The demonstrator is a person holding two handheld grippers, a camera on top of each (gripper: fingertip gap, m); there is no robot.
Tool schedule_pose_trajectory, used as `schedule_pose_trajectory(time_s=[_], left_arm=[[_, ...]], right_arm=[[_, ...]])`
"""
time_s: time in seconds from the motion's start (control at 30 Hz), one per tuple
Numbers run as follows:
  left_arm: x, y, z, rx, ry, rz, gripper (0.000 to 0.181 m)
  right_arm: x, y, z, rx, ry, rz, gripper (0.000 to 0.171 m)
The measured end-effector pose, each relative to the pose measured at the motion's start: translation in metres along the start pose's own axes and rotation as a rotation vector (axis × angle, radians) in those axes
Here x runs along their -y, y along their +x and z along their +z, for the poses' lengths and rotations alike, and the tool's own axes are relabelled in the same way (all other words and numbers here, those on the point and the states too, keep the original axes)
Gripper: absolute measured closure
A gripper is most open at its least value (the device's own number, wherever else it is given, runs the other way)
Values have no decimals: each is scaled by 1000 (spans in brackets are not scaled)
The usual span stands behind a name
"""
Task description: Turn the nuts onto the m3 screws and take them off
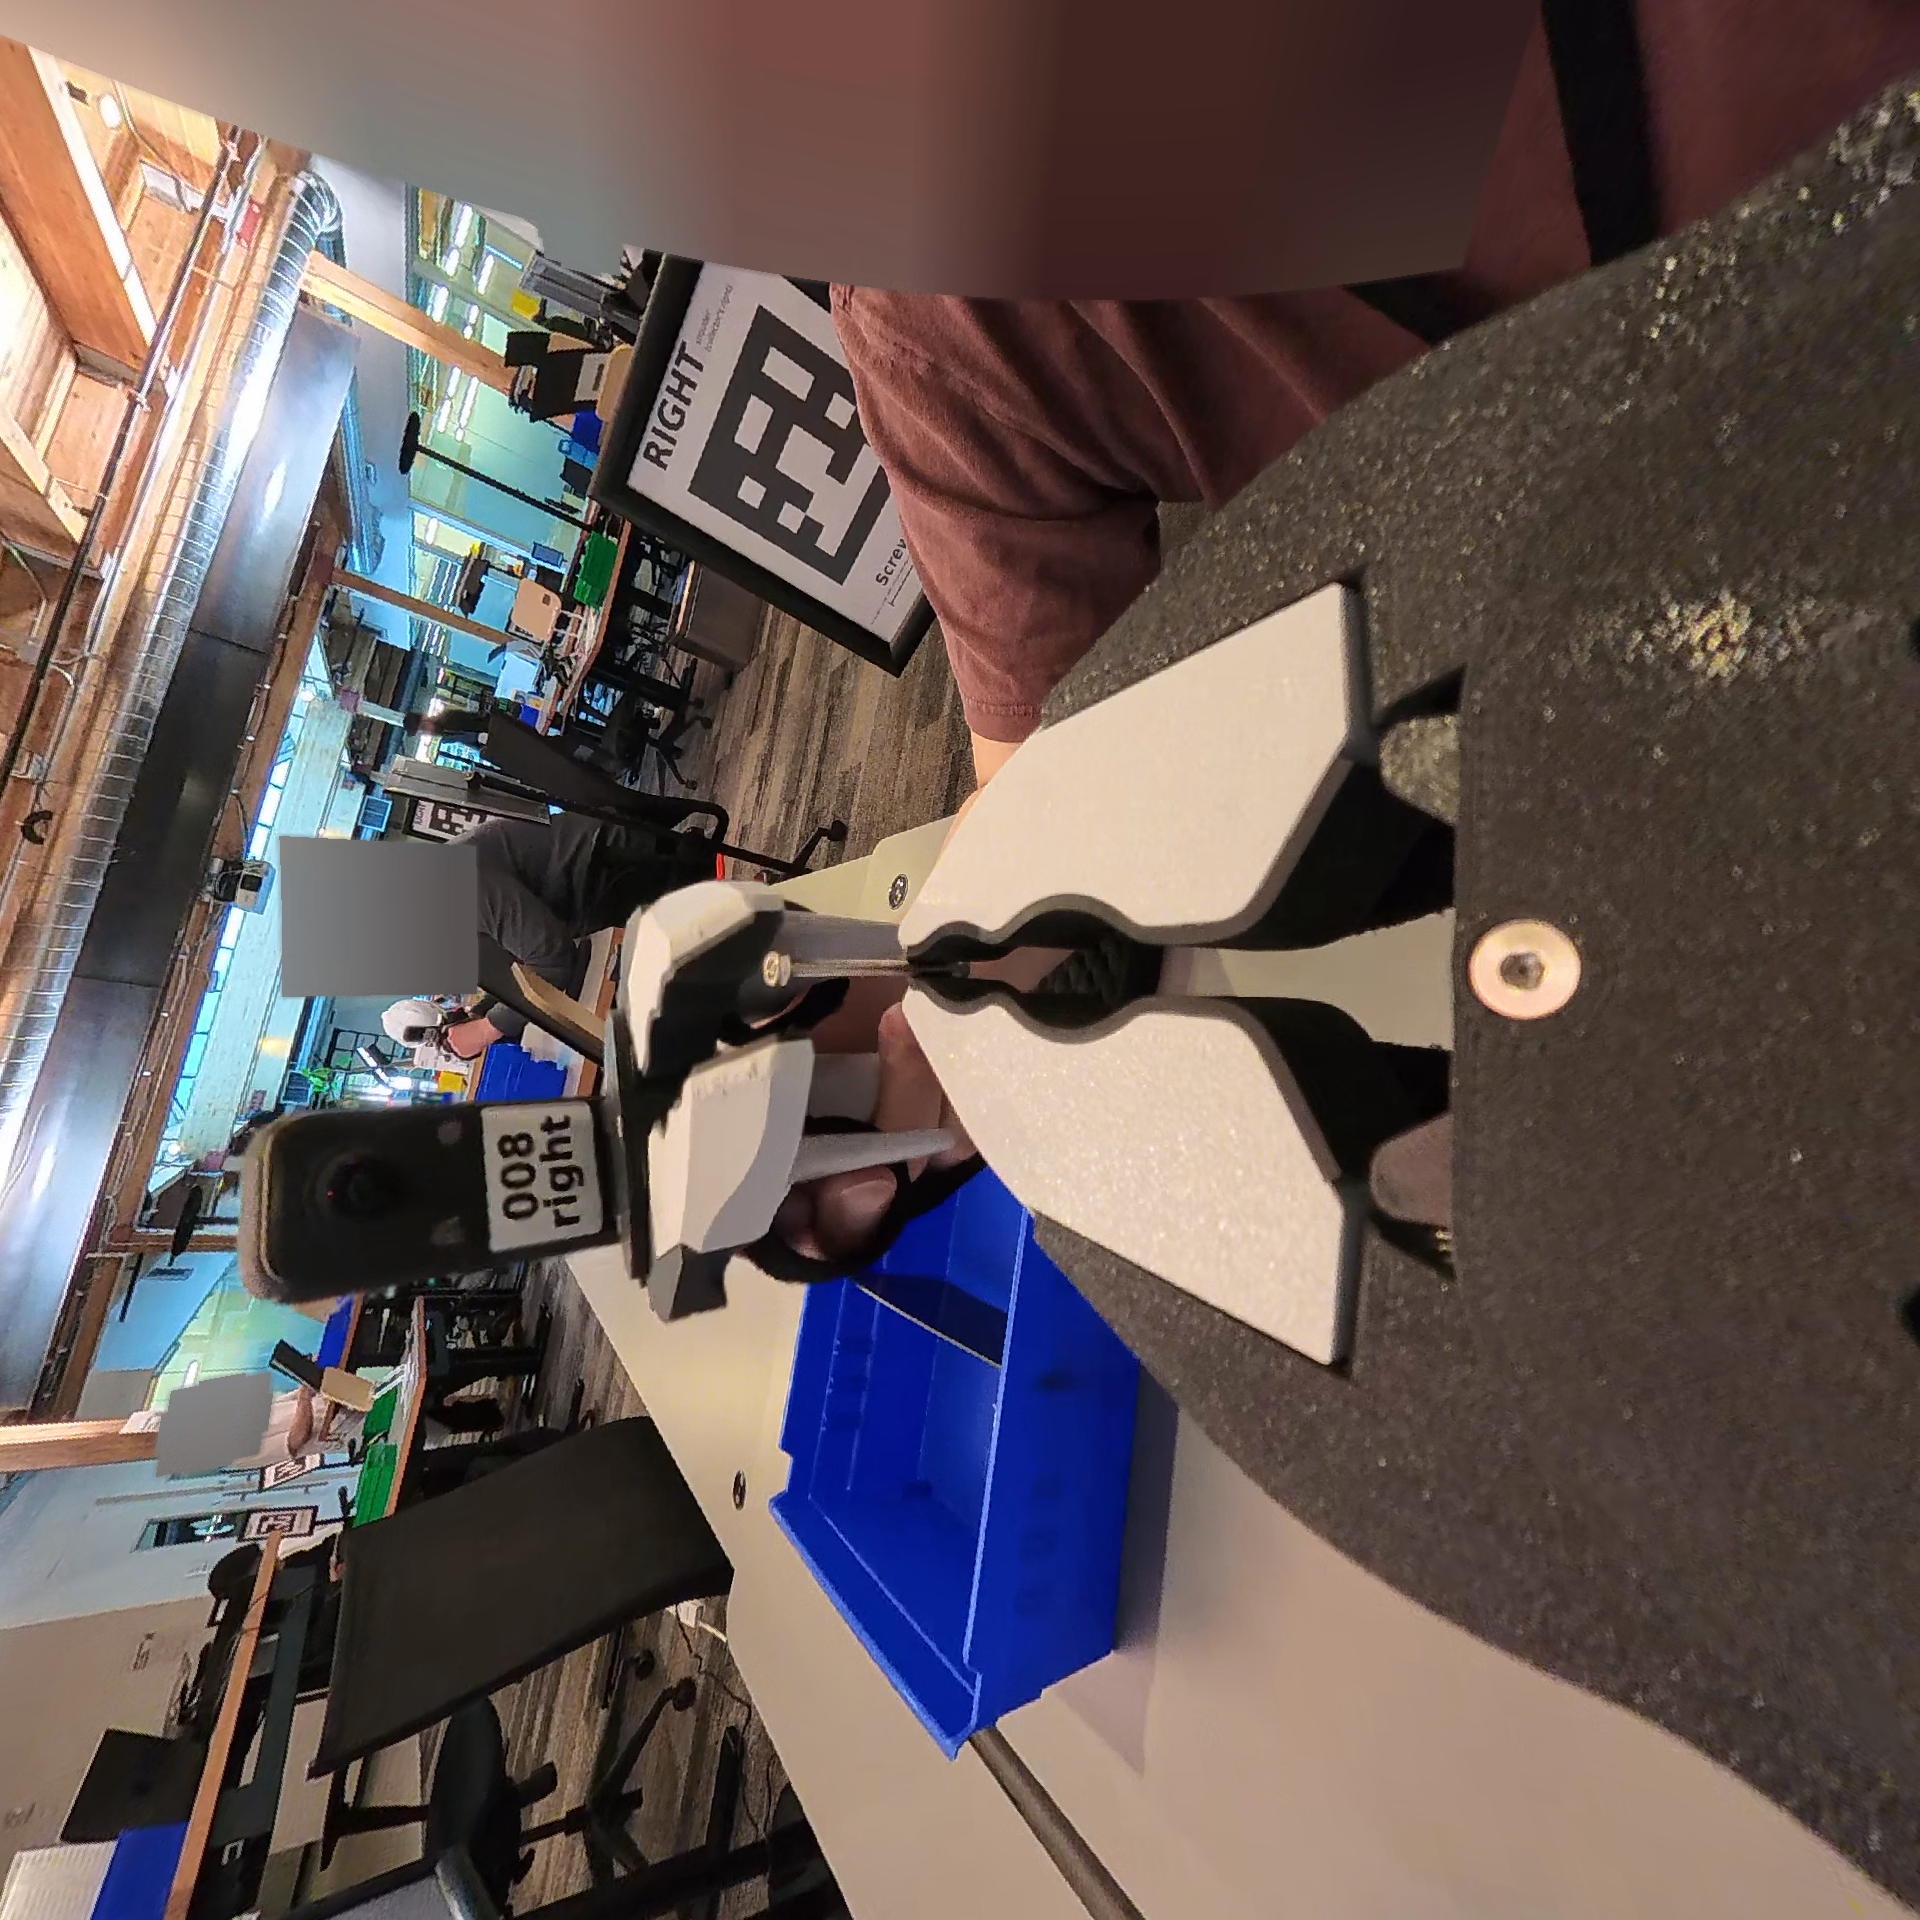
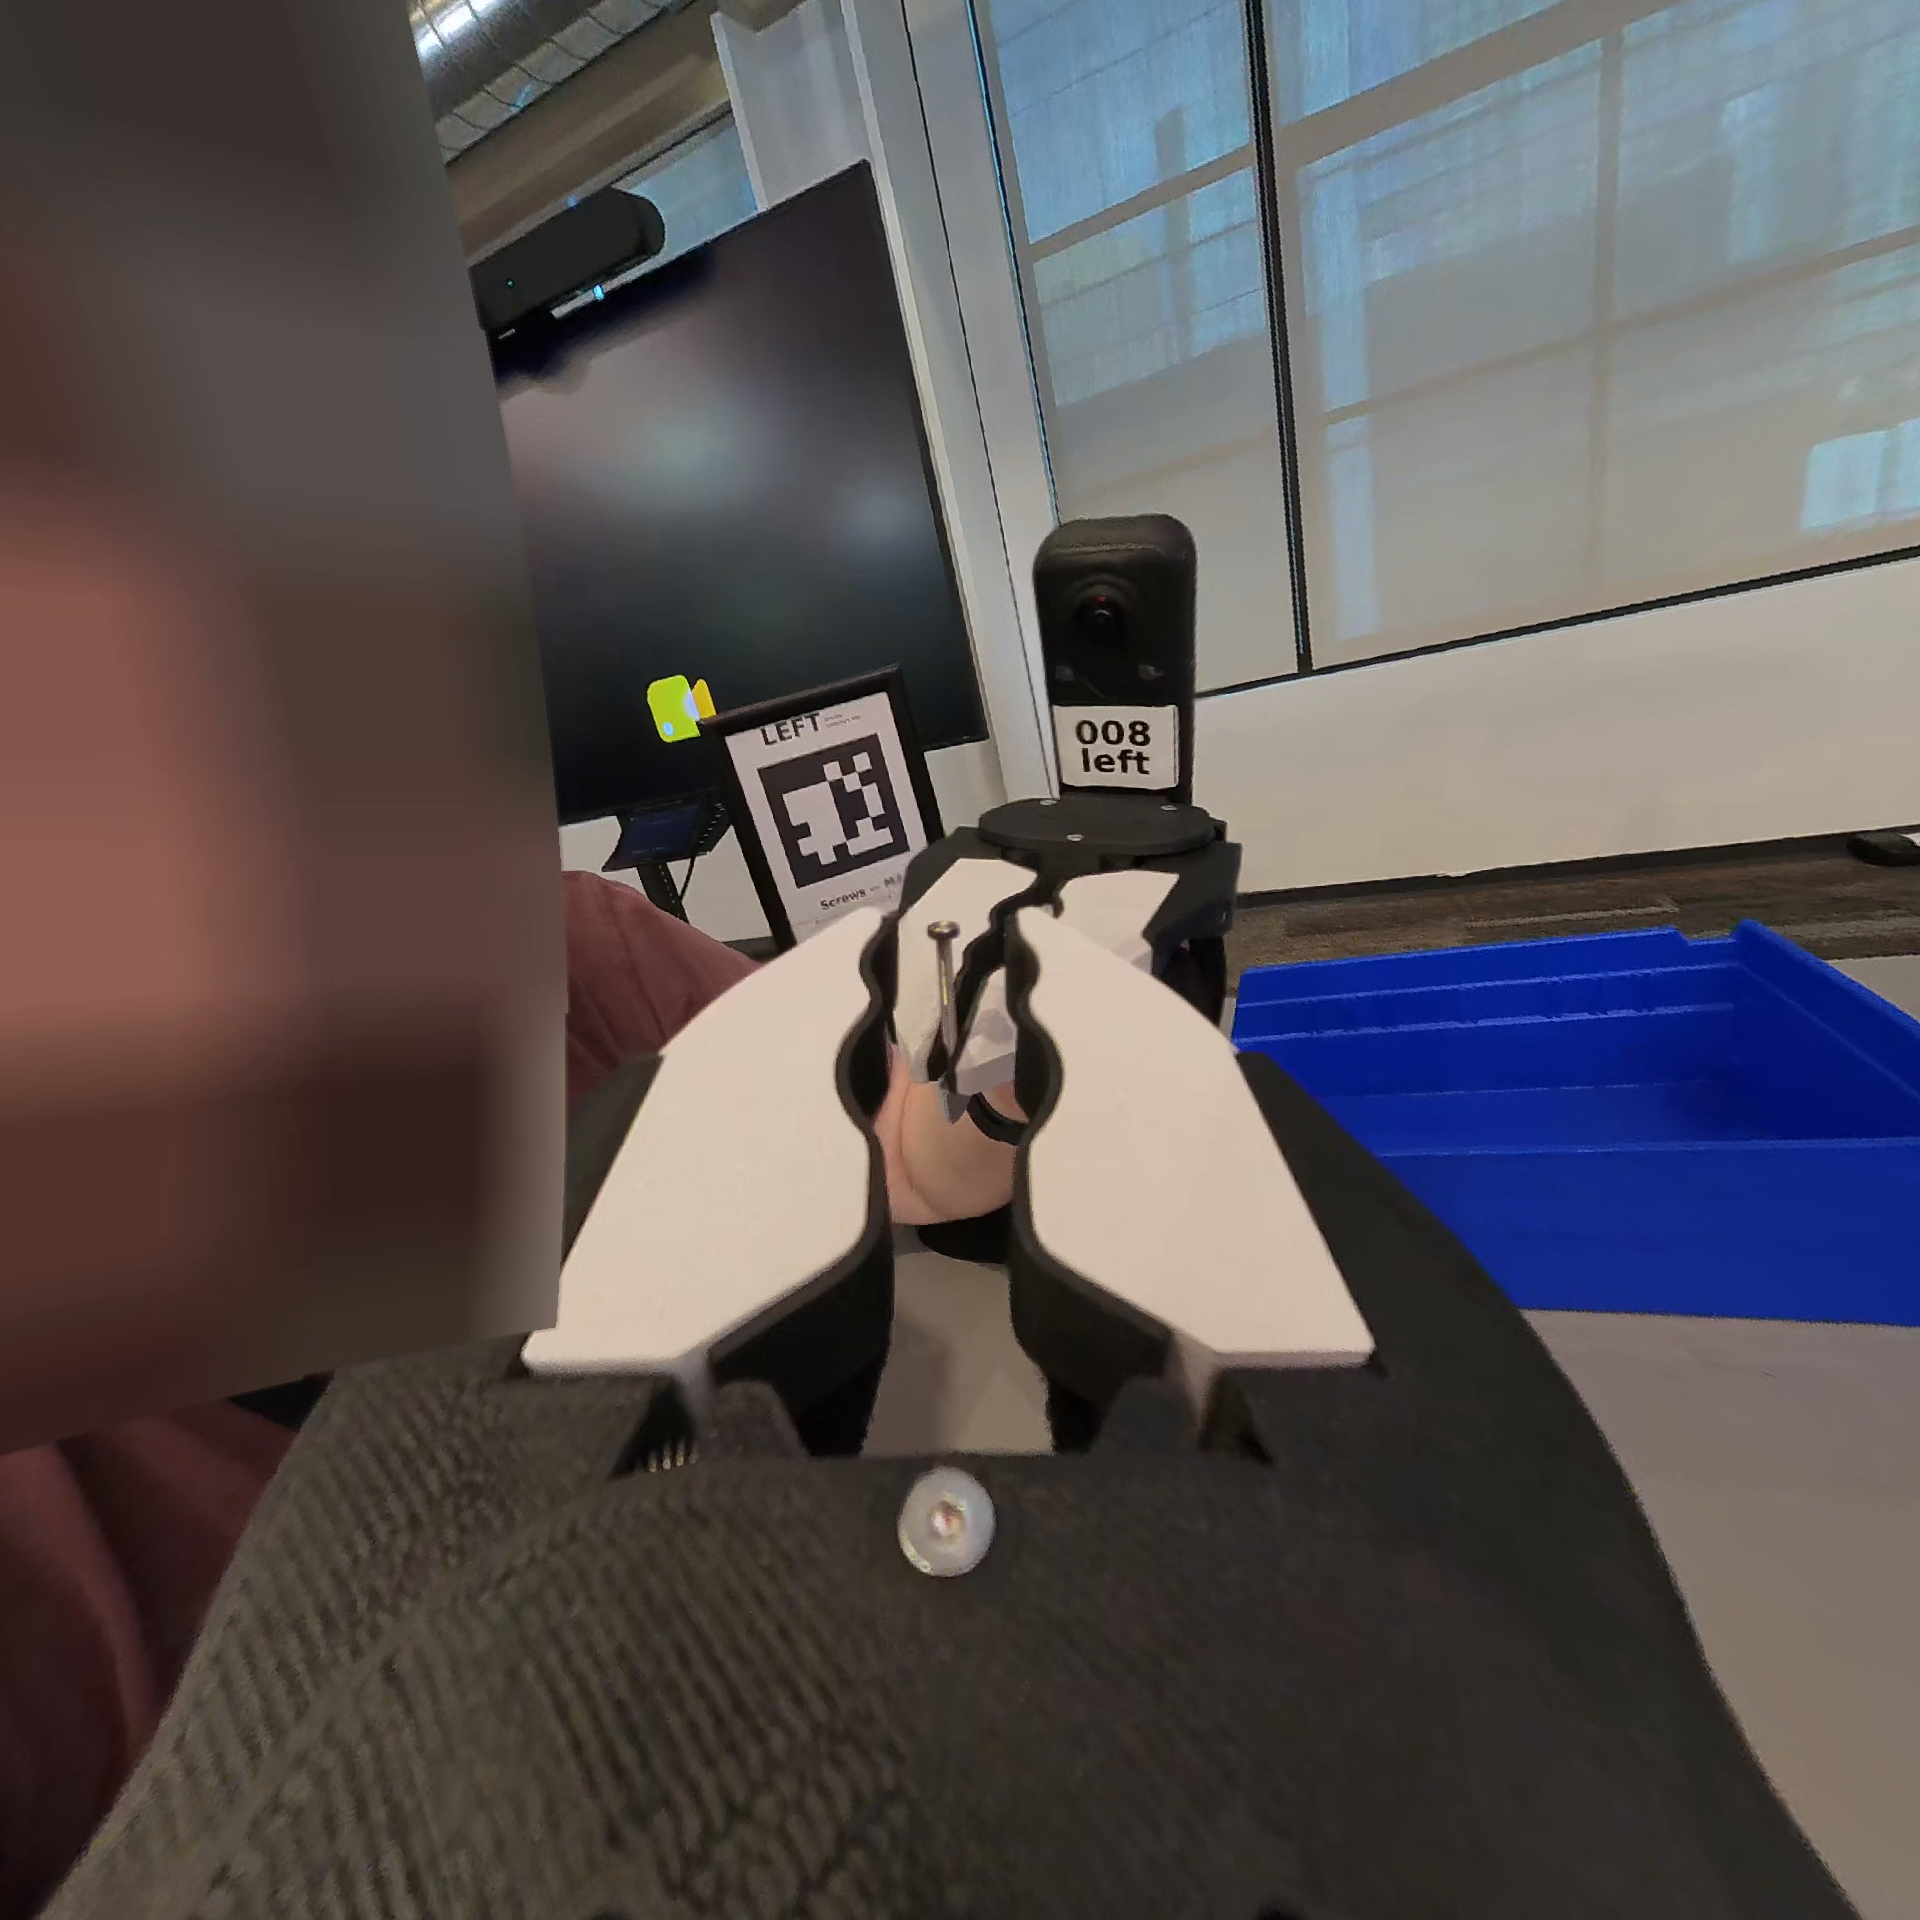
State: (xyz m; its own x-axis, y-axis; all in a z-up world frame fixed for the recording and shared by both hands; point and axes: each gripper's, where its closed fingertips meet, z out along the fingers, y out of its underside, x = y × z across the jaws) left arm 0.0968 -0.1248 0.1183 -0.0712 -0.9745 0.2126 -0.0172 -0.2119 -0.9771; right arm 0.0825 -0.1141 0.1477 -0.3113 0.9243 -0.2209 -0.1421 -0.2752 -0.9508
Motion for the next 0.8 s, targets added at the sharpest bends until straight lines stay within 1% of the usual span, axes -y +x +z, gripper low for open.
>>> schedule_pose_trajectory(time_s=[0.1,0.5,0.8], left_arm=[[0,-1,0,6,2,0,179],[-1,-2,0,14,-1,2,179],[0,-1,0,10,0,3,179]], right_arm=[[-3,0,3,-29,-29,-29,153],[-2,4,5,-127,-46,-85,154],[-1,5,1,-105,-45,-64,154]])
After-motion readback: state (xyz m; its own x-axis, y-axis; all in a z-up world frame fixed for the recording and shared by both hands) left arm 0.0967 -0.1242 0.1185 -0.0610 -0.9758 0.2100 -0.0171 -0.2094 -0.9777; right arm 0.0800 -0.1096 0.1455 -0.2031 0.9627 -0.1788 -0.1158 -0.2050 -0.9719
